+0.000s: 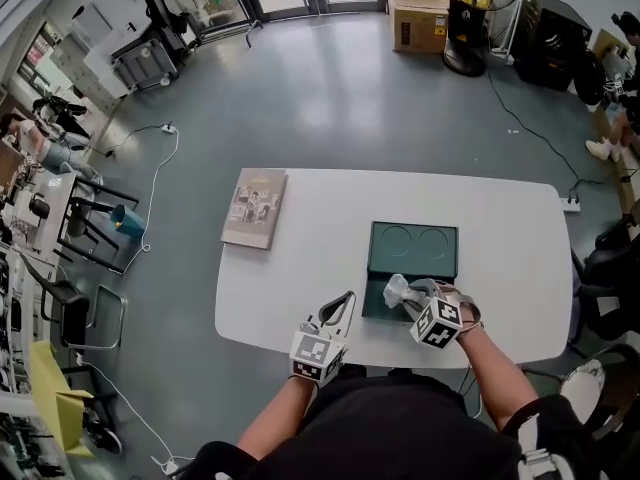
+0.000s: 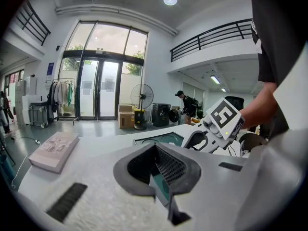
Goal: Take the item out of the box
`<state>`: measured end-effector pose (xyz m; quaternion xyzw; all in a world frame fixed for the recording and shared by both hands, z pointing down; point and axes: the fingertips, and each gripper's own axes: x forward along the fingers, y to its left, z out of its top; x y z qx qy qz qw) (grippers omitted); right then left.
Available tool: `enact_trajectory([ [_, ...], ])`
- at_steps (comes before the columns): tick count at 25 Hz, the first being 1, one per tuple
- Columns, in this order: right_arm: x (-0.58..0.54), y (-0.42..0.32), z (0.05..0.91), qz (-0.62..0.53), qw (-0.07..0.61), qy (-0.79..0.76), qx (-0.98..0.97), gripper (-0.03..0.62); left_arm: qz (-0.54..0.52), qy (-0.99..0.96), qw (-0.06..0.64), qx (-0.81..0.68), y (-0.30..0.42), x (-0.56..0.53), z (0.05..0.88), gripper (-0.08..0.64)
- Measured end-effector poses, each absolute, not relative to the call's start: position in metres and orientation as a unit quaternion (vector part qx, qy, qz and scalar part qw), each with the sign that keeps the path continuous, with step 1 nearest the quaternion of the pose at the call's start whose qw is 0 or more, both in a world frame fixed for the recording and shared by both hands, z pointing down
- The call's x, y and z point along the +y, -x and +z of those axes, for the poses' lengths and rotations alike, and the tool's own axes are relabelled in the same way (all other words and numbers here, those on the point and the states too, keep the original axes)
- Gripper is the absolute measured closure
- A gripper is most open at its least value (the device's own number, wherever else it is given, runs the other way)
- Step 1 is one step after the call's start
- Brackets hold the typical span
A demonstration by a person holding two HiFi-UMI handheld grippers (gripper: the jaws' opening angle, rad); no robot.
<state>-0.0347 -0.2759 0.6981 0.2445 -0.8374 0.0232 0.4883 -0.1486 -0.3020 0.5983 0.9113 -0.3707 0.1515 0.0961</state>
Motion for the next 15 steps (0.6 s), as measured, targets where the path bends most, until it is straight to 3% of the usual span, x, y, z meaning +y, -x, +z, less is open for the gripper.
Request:
enact_trajectory([
  [15,-0.307,0.017,0.57,-0.016,0.307,-0.42,-0.854,0.454,0.131,-0.918,0.093,-0.363,0.137,-0.306,0.594,0.549],
])
